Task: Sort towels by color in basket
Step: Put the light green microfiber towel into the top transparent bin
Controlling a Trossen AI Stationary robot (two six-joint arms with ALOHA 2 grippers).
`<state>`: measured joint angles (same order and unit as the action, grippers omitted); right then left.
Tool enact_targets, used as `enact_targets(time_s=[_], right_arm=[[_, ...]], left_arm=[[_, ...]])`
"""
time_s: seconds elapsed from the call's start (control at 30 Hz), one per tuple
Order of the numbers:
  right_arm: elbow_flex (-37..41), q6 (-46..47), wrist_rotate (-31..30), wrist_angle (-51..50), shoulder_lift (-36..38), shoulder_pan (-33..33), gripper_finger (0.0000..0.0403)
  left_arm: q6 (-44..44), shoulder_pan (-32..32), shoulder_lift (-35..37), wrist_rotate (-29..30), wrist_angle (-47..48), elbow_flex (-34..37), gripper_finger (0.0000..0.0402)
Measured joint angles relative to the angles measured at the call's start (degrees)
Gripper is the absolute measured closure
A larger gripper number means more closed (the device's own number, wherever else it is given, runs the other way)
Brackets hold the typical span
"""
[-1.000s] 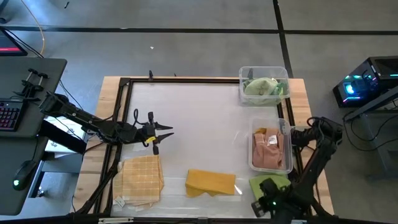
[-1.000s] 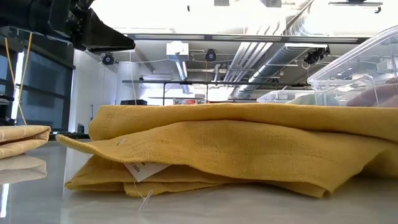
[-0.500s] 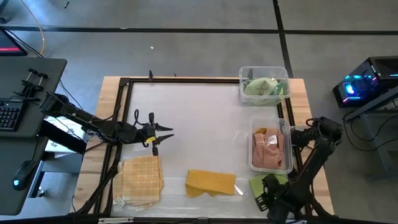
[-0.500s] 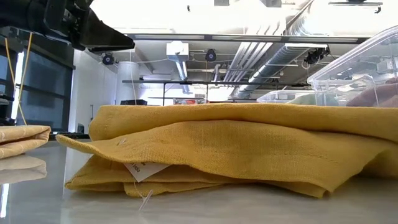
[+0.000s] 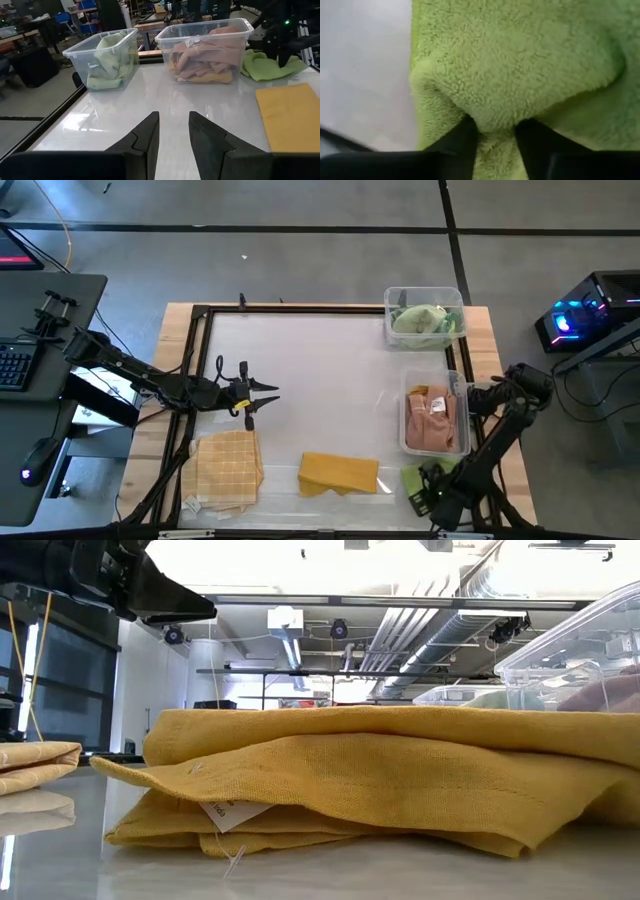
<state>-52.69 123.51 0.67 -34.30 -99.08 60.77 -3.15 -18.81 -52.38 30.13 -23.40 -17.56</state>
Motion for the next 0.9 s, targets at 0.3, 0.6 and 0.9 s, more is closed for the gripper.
enact_targets(time_s=[0.3, 0.6, 0.9], right_arm=[[-6.52, -14.73, -6.4, 7.28, -0.98, -0.79, 0.0388], [-26.19, -53.82, -24.39, 3.72, -0.77, -9.38, 0.0397], [-50.07, -74.55, -36.98, -45.36, -0.58, -26.6, 0.039]], left_arm=[[1.13, 0.0, 0.0, 0.0, 0.02, 0.0, 0.0307], [1.06, 0.0, -0.02, 0.02, -0.13, 0.0, 0.0307], [0.03, 0.0, -0.02, 0.02, 0.05, 0.0, 0.0307]])
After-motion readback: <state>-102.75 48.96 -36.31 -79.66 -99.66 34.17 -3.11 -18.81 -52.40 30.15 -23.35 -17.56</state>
